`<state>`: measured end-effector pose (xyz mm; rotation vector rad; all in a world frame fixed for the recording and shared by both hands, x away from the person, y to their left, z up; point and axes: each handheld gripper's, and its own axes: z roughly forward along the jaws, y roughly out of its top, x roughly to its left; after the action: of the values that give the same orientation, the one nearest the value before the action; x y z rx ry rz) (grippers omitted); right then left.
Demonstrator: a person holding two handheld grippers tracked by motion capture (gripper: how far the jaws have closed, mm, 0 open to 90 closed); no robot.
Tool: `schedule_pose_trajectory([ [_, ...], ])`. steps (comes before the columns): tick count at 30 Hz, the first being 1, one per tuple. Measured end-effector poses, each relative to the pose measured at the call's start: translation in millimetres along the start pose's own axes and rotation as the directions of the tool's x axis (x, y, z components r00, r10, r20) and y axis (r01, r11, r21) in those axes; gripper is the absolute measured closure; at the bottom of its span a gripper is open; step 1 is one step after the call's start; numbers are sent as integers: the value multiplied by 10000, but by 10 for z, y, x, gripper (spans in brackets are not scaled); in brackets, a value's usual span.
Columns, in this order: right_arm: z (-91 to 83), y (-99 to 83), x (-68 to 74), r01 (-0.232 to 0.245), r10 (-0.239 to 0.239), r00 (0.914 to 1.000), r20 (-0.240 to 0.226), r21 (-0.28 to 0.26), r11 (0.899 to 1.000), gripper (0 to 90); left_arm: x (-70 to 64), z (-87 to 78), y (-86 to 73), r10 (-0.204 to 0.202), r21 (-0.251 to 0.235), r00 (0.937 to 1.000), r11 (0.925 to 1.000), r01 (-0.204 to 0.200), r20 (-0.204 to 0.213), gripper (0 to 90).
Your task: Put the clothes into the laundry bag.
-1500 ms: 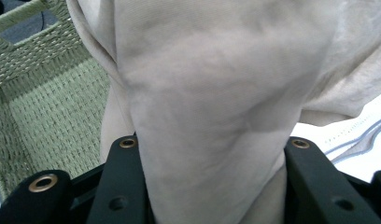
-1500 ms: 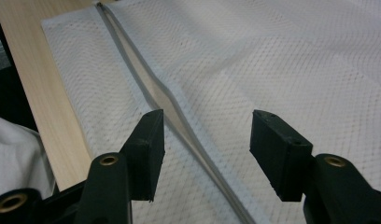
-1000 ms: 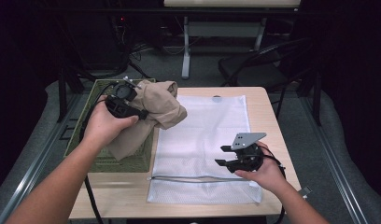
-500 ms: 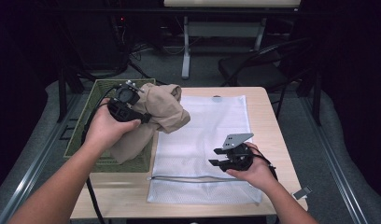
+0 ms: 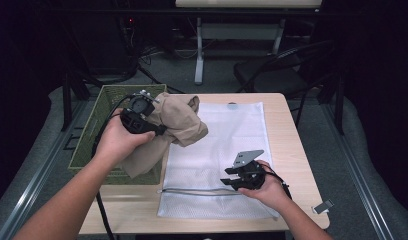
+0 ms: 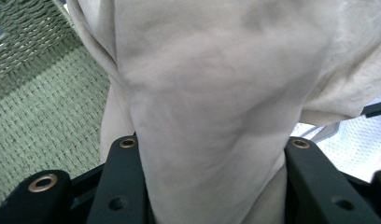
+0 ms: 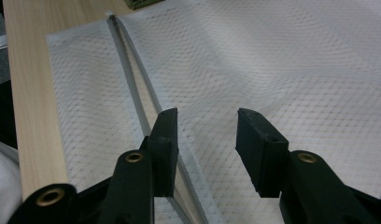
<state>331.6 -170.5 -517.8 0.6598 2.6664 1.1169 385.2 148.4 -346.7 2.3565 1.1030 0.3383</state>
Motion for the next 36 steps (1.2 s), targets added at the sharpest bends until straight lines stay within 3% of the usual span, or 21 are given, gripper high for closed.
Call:
schedule_pose_trajectory([
  [9,196,-84,64,253,-245,9994,-236,348,9991,595,-4,43,9,-9,30,10000,10000,9,29,600],
  [19,302,-144,80,428,-399,9981,-459,634,9971,605,-4,53,7,-27,22,10000,10000,27,70,600],
  [36,399,-231,99,604,-577,9980,-267,1107,9920,590,15,63,1,-58,72,10000,10000,58,53,599],
])
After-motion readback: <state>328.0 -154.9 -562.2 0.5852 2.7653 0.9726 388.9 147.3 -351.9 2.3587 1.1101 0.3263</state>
